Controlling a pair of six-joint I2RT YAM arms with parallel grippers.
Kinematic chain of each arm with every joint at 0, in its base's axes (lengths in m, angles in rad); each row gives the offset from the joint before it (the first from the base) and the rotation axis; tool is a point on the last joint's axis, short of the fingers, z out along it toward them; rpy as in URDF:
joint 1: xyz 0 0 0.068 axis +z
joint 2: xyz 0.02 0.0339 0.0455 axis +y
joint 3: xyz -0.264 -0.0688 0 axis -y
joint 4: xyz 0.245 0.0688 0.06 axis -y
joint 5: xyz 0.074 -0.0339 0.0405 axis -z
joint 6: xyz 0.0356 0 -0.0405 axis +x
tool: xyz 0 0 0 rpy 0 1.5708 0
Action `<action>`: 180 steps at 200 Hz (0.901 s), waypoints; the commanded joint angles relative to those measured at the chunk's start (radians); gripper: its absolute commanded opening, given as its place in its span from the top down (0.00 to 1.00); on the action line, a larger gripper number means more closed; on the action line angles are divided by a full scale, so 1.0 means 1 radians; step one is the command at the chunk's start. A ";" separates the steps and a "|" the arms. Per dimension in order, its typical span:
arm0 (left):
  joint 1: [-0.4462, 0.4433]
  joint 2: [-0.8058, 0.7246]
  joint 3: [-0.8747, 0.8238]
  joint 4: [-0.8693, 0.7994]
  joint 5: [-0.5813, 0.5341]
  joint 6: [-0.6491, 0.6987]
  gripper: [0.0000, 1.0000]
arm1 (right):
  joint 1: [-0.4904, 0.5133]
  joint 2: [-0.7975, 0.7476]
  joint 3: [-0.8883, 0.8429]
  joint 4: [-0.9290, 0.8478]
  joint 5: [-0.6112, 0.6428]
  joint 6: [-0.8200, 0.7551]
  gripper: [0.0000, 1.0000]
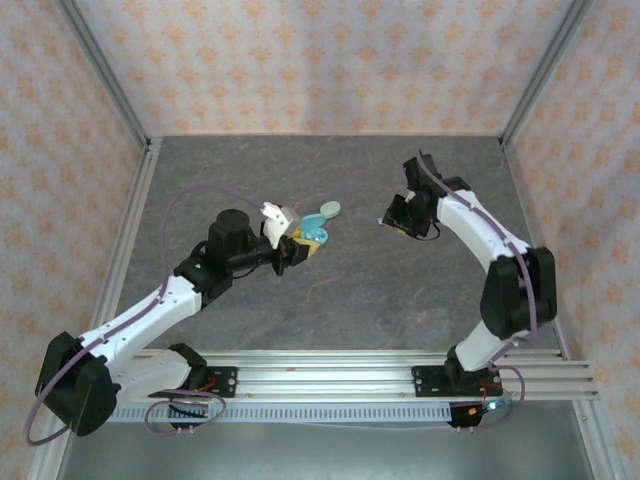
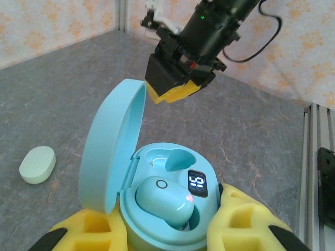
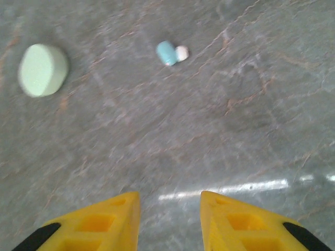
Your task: Insert wireless bluetooth earbuds into charging case
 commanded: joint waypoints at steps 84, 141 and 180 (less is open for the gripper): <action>-0.078 -0.169 -0.090 -0.030 -0.199 -0.078 0.92 | -0.058 0.440 0.400 -0.044 -0.003 -0.091 0.75; -0.082 -0.170 -0.089 -0.049 -0.221 -0.068 0.92 | -0.059 0.575 0.511 -0.075 -0.026 -0.108 0.68; -0.082 -0.162 -0.082 -0.060 -0.225 -0.065 0.92 | -0.057 0.613 0.509 -0.067 -0.074 -0.109 0.69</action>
